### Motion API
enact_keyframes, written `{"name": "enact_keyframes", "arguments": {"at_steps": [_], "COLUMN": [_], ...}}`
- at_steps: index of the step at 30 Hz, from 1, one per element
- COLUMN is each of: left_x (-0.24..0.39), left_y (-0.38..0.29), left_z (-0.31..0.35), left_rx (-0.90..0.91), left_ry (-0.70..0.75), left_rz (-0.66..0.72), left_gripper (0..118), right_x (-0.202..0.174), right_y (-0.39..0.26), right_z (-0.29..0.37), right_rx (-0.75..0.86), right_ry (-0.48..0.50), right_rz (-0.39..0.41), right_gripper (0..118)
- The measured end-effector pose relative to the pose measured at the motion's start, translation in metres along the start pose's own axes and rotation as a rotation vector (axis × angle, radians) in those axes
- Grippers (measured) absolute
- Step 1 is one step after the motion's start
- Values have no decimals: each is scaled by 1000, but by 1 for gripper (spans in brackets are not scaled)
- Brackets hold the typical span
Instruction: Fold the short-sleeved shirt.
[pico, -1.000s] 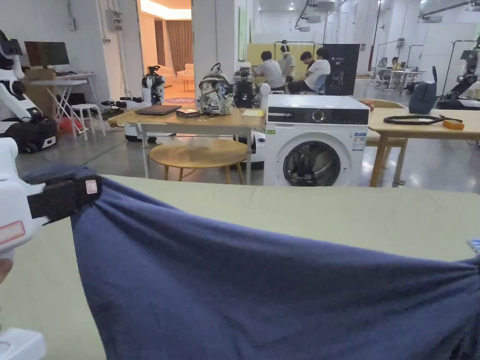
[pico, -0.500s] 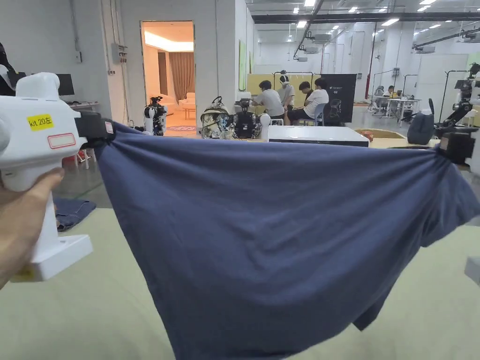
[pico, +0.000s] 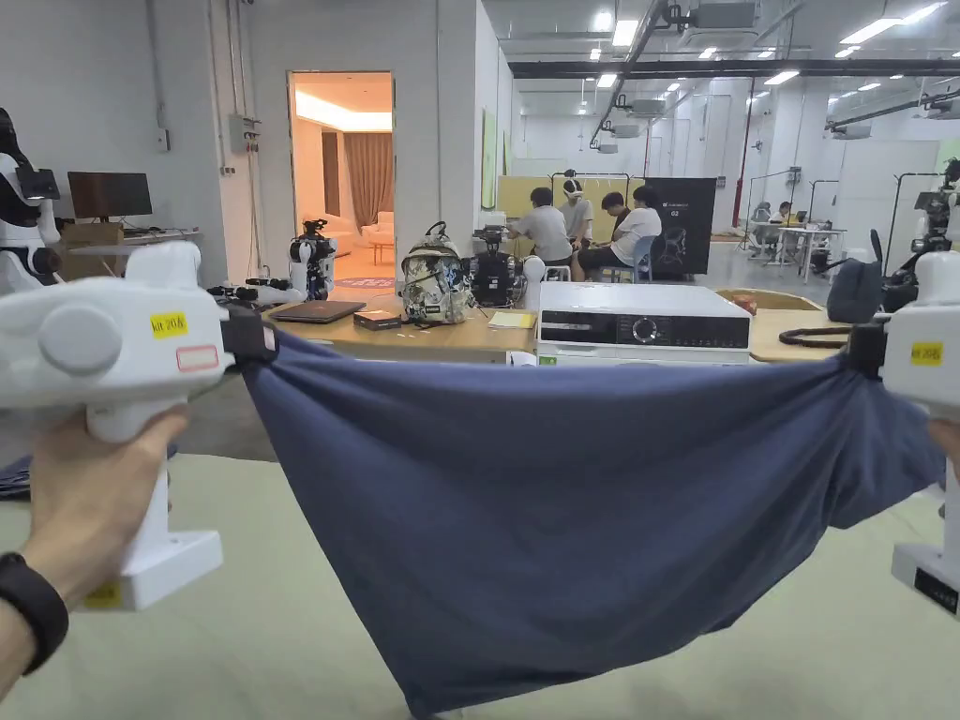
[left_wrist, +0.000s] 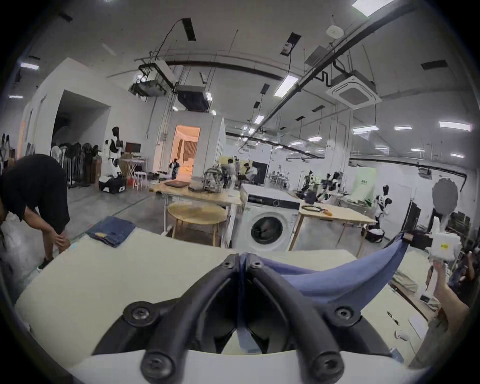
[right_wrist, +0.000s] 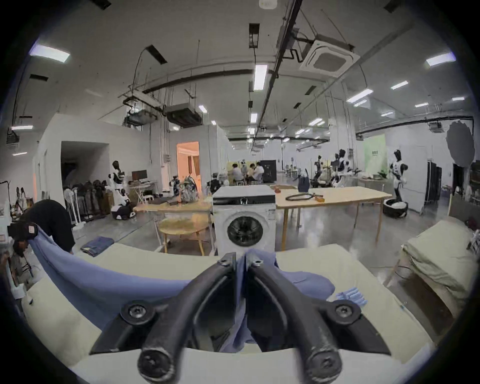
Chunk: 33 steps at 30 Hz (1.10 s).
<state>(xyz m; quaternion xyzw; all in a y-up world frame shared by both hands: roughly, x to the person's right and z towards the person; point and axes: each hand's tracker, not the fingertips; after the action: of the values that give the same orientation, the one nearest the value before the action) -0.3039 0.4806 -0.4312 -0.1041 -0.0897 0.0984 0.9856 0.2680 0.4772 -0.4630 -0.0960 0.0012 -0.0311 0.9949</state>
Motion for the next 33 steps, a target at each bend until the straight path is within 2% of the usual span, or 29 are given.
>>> {"name": "enact_keyframes", "arguments": {"at_steps": [6, 9, 11, 12, 14, 15, 17, 19, 20, 21, 23, 26, 28, 29, 30, 31, 32, 33], "left_x": [-13, -13, -8, -4, 0, -3, 1, 1, 2, 1, 3, 1, 0, -3, -6, -3, -1, 2], "left_y": [-102, -152, -192, -220, -264, -286, -316, -340, -347, -358, -374, -391, -403, -405, -405, -406, -400, -391], "left_z": [2, 51, 85, 109, 149, 176, 215, 253, 267, 282, 304, 316, 317, 319, 319, 319, 321, 322], "left_rx": [-129, -123, -152, -160, -208, -206, -230, -250, -220, -237, -276, -302, -310, -297, -304, -292, -263, -248], "left_ry": [-35, -47, -19, 5, -7, 9, 63, 92, 110, 96, 138, 143, 91, 114, 147, 160, 171, 196], "left_rz": [87, 94, 6, -16, 4, 2, 9, 45, 80, 131, 134, 99, 176, 214, 239, 240, 228, 210], "left_gripper": [0, 0, 0, 0, 0, 0, 0, 0, 0, 0, 0, 0, 3, 24, 48, 55, 54, 54], "right_x": [10, 19, 23, 26, 23, 26, 36, 38, 39, 38, 41, 42, 47, 49, 57, 59, 61, 63], "right_y": [-98, -150, -192, -215, -262, -285, -326, -356, -365, -377, -391, -399, -405, -407, -413, -414, -413, -407], "right_z": [10, 52, 91, 114, 162, 185, 227, 273, 287, 305, 327, 345, 350, 351, 350, 352, 356, 359], "right_rx": [-99, -147, -182, -239, -243, -269, -309, -310, -357, -348, -374, -378, -372, -378, -387, -382, -361, -324], "right_ry": [21, 42, 23, 56, 31, 23, 19, -31, -29, -71, -60, -112, -114, -126, -143, -174, -158, -116], "right_rz": [-29, -18, -58, -57, -30, -52, -190, -317, -317, -330, -343, -326, -339, -325, -292, -271, -287, -301], "right_gripper": [5, 5, 5, 5, 5, 5, 5, 5, 5, 5, 4, 1, 2, 7, 28, 53, 69, 68]}}
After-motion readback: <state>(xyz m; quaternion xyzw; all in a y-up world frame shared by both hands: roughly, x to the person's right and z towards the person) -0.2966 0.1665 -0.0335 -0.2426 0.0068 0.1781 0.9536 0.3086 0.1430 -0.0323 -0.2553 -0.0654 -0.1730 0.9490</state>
